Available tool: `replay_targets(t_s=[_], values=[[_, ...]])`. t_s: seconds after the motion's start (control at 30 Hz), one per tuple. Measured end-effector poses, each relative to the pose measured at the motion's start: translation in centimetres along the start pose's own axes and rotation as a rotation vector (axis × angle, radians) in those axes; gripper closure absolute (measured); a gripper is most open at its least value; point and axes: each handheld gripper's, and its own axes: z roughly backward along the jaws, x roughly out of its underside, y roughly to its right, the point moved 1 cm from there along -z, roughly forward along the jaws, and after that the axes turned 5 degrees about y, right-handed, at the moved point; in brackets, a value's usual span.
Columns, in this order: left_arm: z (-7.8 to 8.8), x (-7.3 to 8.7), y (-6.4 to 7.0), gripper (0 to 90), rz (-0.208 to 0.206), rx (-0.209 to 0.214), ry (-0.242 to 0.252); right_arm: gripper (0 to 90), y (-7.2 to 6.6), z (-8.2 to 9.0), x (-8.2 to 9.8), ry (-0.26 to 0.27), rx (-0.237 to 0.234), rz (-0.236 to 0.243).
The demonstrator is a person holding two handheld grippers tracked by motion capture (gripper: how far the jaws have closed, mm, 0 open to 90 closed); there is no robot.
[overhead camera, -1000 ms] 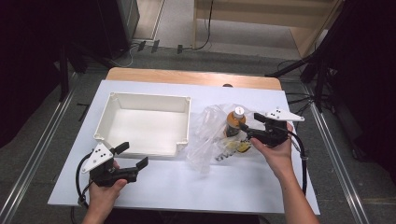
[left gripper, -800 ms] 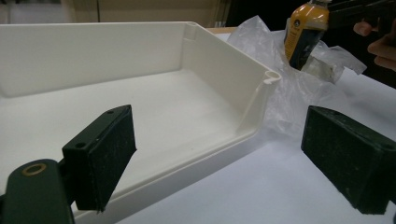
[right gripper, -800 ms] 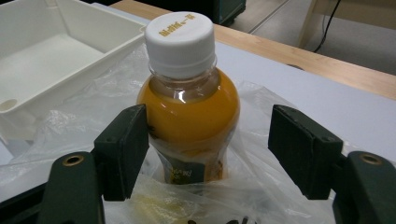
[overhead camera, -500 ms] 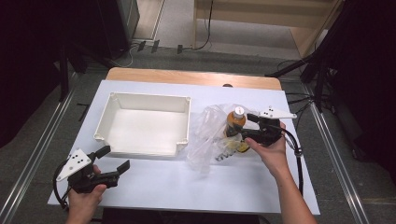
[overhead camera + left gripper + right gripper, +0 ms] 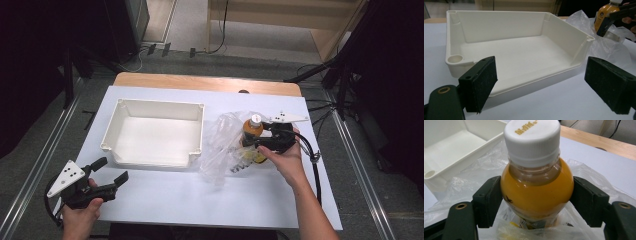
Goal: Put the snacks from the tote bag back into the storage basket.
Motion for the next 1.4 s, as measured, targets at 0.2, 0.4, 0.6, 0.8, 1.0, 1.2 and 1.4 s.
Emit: replay_targets(t_s=[0.2,0.4,0.6,0.8,1.0,1.2,1.4], values=[[0.0,0.1,-0.2,11.5,0.001,0.002,0.001,28.3,0.0,-0.5,0.0,-0.012,-0.001,0.000],[0.0,0.2,-0.4,11.6,0.015,0.001,-0.001,28.1,0.1,-1.0,0.2,-0.025,-0.007,-0.014],[0.0,0.2,-0.5,11.8,0.021,0.000,-0.001,29.5,-0.1,-1.4,0.3,-0.032,0.006,-0.012],[0.0,0.3,-0.6,12.0,0.022,-0.003,0.000,30.6,-0.4,-1.2,0.3,-0.037,0.023,-0.002],[0.0,0.3,-0.6,12.1,0.027,-0.002,0.000,30.8,-0.4,-1.1,0.2,-0.049,0.021,-0.023],[0.0,0.4,-0.8,12.2,0.023,-0.003,-0.001,30.8,-0.3,-0.7,0.0,-0.050,0.032,-0.014],[0.0,0.3,-0.8,12.3,0.021,-0.002,0.001,30.7,0.1,0.1,-0.6,-0.026,0.041,-0.035]])
